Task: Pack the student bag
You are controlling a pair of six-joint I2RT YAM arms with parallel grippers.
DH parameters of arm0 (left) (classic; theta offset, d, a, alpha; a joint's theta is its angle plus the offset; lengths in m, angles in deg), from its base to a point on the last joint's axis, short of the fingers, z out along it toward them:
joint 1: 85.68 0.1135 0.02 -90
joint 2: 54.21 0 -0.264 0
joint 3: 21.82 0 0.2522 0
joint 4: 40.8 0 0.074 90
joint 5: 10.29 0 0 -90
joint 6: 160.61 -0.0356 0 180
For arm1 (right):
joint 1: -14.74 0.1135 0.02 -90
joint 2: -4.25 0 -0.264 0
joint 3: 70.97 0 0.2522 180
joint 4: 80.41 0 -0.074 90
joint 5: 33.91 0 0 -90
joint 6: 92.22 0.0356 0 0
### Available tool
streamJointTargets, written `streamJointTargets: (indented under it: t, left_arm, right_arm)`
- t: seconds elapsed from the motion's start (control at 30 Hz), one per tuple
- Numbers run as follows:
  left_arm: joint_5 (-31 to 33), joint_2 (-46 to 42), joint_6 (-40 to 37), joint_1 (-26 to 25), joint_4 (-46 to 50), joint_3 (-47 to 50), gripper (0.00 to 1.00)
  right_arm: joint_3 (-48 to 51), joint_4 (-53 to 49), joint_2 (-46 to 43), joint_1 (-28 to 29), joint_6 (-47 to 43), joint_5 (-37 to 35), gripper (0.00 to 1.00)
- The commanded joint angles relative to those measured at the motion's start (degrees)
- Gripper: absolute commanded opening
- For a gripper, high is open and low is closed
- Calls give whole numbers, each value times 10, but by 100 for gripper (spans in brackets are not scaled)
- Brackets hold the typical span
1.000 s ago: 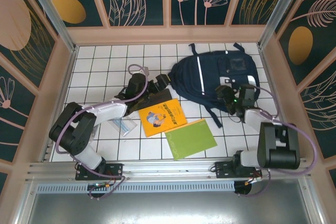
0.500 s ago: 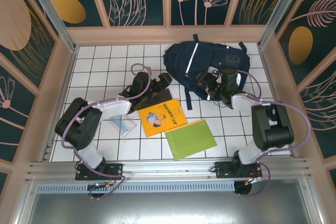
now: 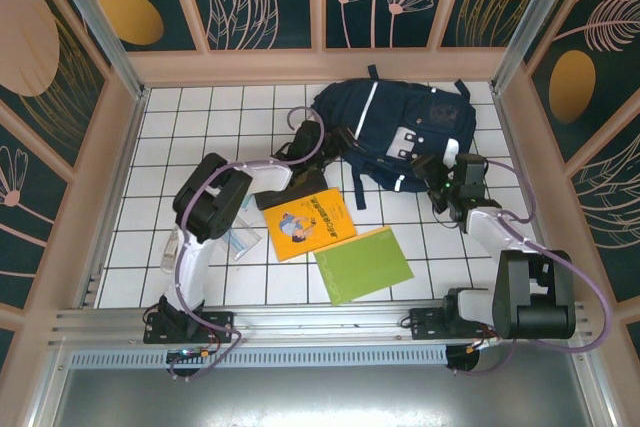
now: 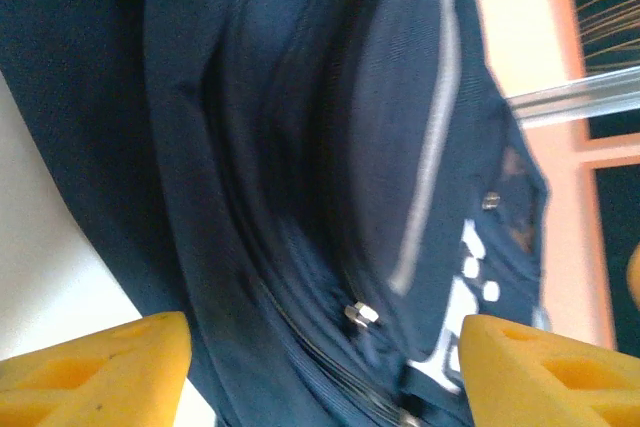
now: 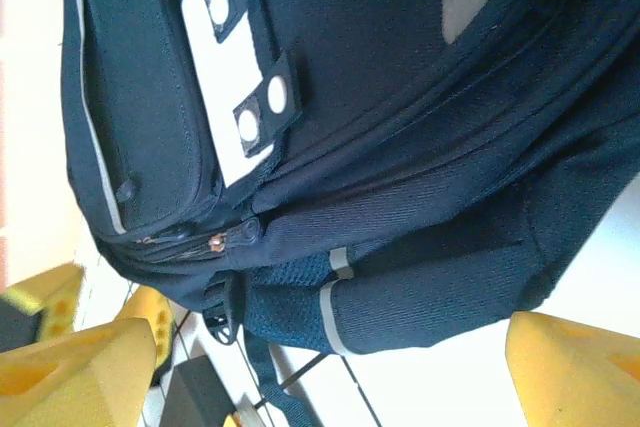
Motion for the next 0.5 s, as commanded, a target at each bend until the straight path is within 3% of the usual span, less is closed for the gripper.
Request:
streamJointTargets:
  t: [0.0, 0.03, 0.1, 0.13, 0.17, 0.37, 0.47]
  left_arm:
    - [9, 46, -8, -1, 40, -42, 64]
    - [9, 53, -10, -2, 40, -49, 53]
    - [3, 55, 2, -2, 27, -49, 17]
    - [-1, 50, 6, -2, 18, -47, 4]
    - [-8, 43, 16, -3, 14, -46, 0]
    - [-33, -41, 97, -9, -25, -9, 0]
    - [-24, -89, 149, -17, -47, 26, 0]
  right_arm:
    - [0, 1, 0, 0, -3, 16, 91]
    - [3, 3, -1, 1, -1, 20, 91]
    - [12, 10, -7, 9, 9, 25, 91]
    - [17, 16, -9, 17, 15, 25, 90]
    - [23, 26, -11, 30, 25, 25, 91]
    - [41, 110, 17, 122, 106, 37, 91]
    - [47, 158, 29, 152, 136, 9, 93]
